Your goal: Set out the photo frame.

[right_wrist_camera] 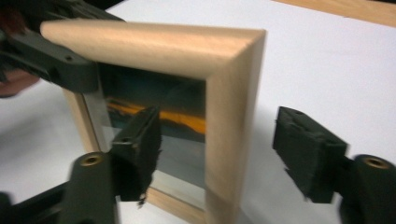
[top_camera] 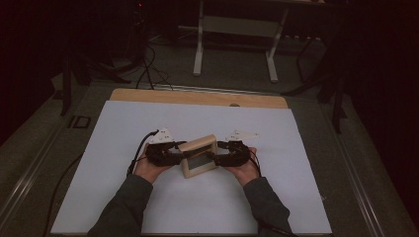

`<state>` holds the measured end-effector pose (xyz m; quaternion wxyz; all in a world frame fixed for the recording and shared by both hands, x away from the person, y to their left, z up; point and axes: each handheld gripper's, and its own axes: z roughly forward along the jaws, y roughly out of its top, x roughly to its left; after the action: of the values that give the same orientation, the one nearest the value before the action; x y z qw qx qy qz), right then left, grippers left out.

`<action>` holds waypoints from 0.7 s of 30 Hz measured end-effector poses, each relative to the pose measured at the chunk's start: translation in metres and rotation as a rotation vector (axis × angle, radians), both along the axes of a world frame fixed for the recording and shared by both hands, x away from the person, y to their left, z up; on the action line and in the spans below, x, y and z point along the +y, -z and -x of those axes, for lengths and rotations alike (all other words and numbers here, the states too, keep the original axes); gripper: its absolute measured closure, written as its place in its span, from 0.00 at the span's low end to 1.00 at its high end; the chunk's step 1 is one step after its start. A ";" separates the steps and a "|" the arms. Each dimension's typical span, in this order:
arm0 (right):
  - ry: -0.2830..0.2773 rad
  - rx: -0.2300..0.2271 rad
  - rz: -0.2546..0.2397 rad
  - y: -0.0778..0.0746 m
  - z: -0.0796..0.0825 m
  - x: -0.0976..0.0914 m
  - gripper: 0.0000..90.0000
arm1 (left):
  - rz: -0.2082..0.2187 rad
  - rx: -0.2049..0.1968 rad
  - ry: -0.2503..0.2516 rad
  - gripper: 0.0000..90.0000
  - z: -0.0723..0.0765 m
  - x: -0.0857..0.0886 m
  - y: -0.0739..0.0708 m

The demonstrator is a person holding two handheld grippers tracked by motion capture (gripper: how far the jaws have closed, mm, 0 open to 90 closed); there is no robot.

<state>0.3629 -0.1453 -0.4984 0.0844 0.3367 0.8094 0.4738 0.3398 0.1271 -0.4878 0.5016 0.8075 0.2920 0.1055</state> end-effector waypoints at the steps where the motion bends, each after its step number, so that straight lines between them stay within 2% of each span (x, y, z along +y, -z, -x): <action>1: -0.009 0.012 -0.010 0.000 -0.002 0.001 0.32 | 0.001 0.000 0.002 0.61 0.000 0.000 0.000; 5: -0.033 0.016 -0.005 0.000 -0.006 0.008 0.30 | 0.005 0.001 0.012 0.62 -0.001 0.001 0.001; 10: -0.064 0.033 -0.029 0.001 -0.008 0.010 0.34 | 0.006 0.000 0.016 0.61 -0.003 0.002 0.001; 21: -0.040 0.026 -0.044 0.002 -0.001 0.002 0.50 | 0.004 0.001 -0.002 0.56 -0.008 0.002 0.003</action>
<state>0.3638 -0.1434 -0.5001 0.0570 0.3284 0.8063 0.4886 0.3477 0.1287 -0.4906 0.5029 0.8063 0.2932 0.1052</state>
